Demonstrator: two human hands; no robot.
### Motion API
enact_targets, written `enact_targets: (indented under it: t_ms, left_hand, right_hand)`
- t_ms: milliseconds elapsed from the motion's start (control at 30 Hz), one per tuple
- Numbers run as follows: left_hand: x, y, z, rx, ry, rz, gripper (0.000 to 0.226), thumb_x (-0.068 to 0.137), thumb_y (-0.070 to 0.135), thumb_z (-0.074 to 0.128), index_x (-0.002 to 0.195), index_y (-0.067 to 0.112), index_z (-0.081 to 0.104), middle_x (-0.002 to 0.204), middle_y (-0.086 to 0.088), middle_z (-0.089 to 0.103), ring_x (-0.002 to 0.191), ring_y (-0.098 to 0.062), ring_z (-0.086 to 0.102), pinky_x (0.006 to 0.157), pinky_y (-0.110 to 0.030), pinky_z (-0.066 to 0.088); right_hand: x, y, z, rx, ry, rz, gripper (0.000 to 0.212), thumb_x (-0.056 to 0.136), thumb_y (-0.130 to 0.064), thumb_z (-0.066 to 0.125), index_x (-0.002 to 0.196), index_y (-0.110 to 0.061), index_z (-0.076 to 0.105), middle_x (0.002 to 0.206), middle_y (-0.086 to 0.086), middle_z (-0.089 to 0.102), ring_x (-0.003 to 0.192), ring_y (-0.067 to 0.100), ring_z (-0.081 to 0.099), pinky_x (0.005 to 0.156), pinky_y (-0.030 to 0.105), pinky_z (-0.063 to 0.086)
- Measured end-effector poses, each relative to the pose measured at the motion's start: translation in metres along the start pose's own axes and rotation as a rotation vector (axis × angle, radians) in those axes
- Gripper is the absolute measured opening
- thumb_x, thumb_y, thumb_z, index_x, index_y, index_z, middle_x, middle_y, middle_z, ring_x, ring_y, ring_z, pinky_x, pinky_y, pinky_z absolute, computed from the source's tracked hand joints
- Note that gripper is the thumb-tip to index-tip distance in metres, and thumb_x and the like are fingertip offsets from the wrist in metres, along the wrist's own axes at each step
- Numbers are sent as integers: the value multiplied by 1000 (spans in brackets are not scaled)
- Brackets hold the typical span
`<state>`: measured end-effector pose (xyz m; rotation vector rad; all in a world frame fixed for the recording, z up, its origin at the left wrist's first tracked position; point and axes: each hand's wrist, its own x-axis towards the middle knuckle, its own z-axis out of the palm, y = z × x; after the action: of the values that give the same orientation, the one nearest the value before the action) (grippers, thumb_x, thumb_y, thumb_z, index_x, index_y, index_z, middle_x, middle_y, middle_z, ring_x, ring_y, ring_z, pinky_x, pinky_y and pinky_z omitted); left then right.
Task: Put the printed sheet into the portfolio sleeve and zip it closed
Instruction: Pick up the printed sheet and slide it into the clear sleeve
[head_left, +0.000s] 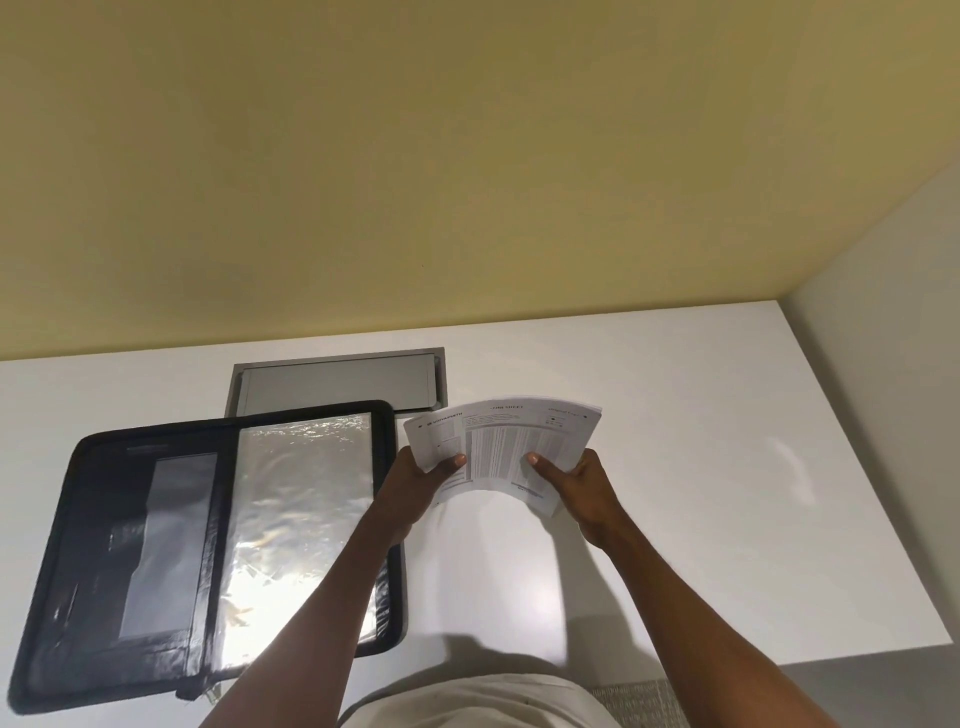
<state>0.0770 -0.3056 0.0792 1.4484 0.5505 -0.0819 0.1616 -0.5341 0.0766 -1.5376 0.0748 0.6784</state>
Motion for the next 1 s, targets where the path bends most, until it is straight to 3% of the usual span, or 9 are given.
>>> enact_targets:
  t_ms: [233,433,600,733,833,1000]
  left_hand:
    - [1,-6,0,6,26,-14,26,94,12,73,115,26,69,115,2,77,110,-19,71,100,-42,56]
    - [0,-8,-7,57,-28,-45,39,92,20,75,130,18,65,123,0,75,115,-21,70,102,-49,55]
    - [-8,5,-34,11,-136,-59,33,97,12,68,129,16,66,125,-3,74,117,-25,70,99,-41,57]
    - [-23,0,-69,-99,-200,-84,37,98,8,66,136,8,63,135,-11,68,126,-30,64,107,-45,50]
    - [-36,-8,-91,-158,-204,-135,37,98,7,66,135,6,63,135,-14,68,126,-33,64,107,-48,50]
    - [-44,-14,-141,-145,-143,-215,33,96,10,70,129,7,69,126,-13,73,115,-34,70,95,-48,58]
  right_hand:
    - [1,2,0,3,4,-1,21,94,-19,73,114,-12,75,109,6,79,103,26,74,90,42,60]
    - [1,5,6,-35,-5,12,30,93,-24,74,120,-11,73,112,4,78,105,26,74,95,48,58]
    - [-1,-17,17,-117,-151,-57,34,96,-20,71,128,-10,69,120,0,76,111,17,72,91,28,58]
    - [-6,-21,44,-151,-241,-64,32,98,-16,66,129,-8,68,123,2,74,113,18,71,94,30,57]
    - [-10,-15,68,-192,-230,-60,27,98,-16,67,124,-8,70,118,1,77,108,17,73,89,27,57]
    - [-8,-3,104,-148,-202,23,26,98,-11,66,123,-5,70,116,2,77,106,18,74,89,29,57]
